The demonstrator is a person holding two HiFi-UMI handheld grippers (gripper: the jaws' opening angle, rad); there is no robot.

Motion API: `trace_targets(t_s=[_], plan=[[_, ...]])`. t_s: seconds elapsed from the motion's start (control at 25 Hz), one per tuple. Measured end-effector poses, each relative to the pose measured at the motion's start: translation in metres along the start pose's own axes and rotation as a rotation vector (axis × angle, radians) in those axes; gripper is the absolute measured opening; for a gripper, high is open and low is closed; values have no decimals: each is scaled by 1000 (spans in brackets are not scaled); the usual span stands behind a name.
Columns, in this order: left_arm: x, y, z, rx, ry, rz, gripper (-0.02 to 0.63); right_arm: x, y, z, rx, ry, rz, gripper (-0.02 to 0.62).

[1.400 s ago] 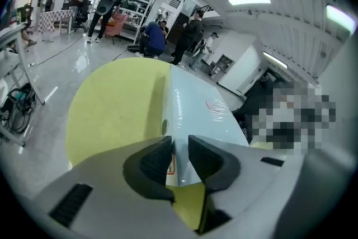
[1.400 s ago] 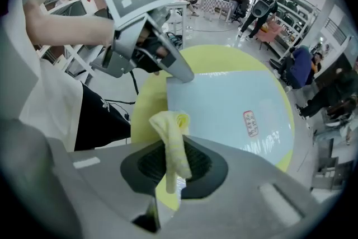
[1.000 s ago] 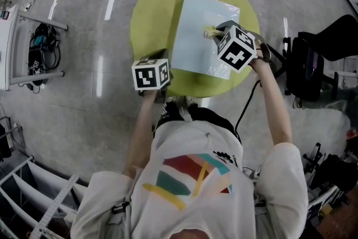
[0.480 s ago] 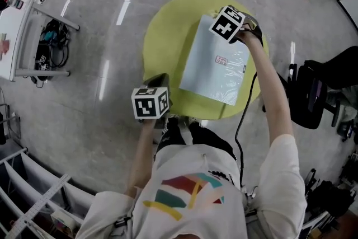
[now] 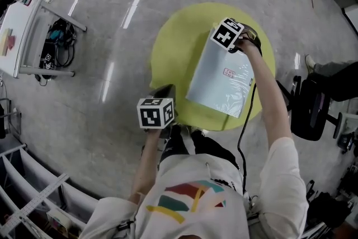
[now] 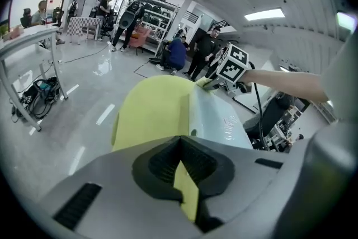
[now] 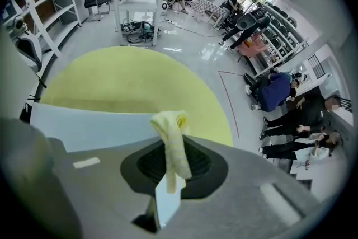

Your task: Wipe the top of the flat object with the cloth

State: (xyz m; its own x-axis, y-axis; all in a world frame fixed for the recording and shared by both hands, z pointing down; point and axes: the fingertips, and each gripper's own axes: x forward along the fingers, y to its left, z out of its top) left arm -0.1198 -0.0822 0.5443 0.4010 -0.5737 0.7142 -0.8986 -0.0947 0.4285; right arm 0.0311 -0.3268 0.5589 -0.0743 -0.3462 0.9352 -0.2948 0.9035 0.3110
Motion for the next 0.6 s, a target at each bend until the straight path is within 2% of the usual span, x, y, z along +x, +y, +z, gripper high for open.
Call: trace_targets(t_s=[0.24,0.6], plan=[[1,-5,7,13,-16,-15,14,-4,21,3,-14,-7,34,26],[-1,-16,13,33,-39,-30,14,-21,81,-3,-78,-12,85,27]])
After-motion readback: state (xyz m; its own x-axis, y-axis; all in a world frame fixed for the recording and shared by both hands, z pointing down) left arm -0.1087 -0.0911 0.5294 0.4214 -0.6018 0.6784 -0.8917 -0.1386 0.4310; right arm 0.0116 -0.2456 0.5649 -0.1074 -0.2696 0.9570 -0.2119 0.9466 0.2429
